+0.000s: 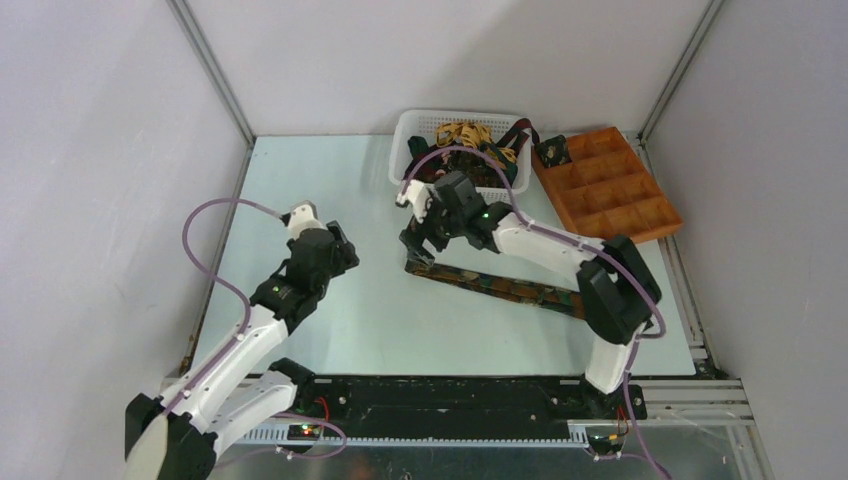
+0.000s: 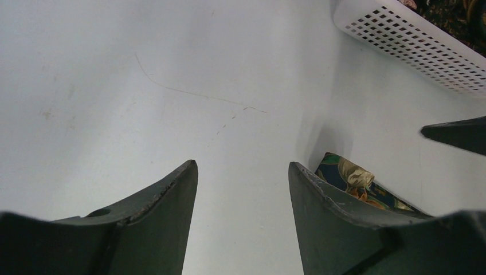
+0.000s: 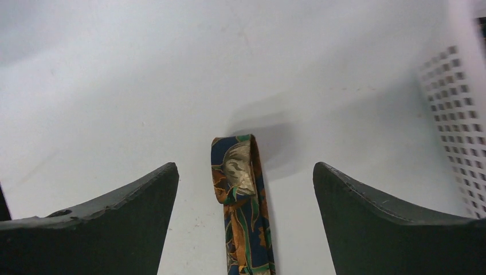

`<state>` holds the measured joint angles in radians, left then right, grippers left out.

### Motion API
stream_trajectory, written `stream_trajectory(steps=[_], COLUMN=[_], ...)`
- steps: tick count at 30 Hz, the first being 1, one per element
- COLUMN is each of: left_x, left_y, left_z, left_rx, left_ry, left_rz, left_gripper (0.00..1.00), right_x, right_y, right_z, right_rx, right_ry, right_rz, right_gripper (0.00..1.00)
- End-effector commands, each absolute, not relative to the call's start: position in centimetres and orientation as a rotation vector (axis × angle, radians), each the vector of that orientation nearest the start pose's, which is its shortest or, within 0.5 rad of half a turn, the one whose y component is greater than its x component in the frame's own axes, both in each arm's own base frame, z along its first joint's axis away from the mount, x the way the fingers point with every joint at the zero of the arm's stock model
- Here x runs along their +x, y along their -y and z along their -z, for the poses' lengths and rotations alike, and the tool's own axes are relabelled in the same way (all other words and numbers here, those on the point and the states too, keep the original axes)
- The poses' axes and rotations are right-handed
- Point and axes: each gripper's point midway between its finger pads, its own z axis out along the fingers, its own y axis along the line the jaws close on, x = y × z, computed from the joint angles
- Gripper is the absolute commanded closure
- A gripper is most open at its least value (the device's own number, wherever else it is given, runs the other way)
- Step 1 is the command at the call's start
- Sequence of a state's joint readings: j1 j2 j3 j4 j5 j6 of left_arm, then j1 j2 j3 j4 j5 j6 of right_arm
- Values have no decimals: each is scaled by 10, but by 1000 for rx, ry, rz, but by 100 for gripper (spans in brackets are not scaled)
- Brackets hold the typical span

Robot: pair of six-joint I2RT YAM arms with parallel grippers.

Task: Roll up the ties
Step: Roll the tie at the center of the board.

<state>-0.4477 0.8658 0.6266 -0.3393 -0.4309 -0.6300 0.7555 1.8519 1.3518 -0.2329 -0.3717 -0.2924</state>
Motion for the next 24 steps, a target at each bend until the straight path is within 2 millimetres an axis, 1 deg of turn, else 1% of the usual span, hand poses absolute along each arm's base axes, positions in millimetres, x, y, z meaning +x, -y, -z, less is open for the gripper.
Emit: stream_trajectory(steps=[1, 2, 5, 6, 7, 8, 9, 10, 11, 12, 14, 15, 18, 21, 24], left_x=[294, 295, 298, 297, 298, 297, 298, 297, 298, 299, 299, 298, 300, 302, 305], left_y=[88, 90, 97, 102, 107, 110, 114, 115, 119, 120, 124, 124, 124, 120, 114], left_z=[-169, -167, -164, -159, -158, -152, -152, -146, -147, -145, -142, -138, -140, -142, -144], left_rx=[-460, -461, -470, -476, -476, -494, -497, -517, -531, -537, -553, -564, -583, -594, -599], left_ry=[-2000, -2011, -2023, -2040, -2042, -2055, -2048, -2056, -2040, -2028, -2008, -2009, -1987, -1968, -1945], left_rz=[264, 273, 318, 346, 380, 397, 428, 441, 478, 496, 538, 548, 552, 538, 502], left_gripper=[34, 34, 34, 34, 34, 34, 34, 34, 34, 34, 34, 34, 34, 34, 34], right_x=[324, 326, 338, 342, 347, 351, 353, 356, 356, 359, 363, 367, 375, 389, 400], right_y=[-381, -379, -371, -367, -363, -358, -356, -352, -349, -346, -342, -339, -337, -338, -335], right_z=[-156, -157, -157, -157, -156, -154, -154, -152, -150, -150, -149, -148, -150, -155, -151], right_rx=[-1139, -1117, -985, -929, -889, -830, -803, -752, -729, -684, -615, -588, -479, -382, -311], right_ry=[-1855, -1866, -1939, -1971, -1990, -2025, -2040, -2071, -2087, -2102, -2122, -2128, -2143, -2122, -2121], right_rz=[-756, -751, -718, -723, -708, -709, -712, -723, -727, -733, -737, -736, -764, -795, -801], right_gripper=[9, 10, 13, 15, 18, 20, 25, 27, 32, 36, 41, 43, 51, 54, 57])
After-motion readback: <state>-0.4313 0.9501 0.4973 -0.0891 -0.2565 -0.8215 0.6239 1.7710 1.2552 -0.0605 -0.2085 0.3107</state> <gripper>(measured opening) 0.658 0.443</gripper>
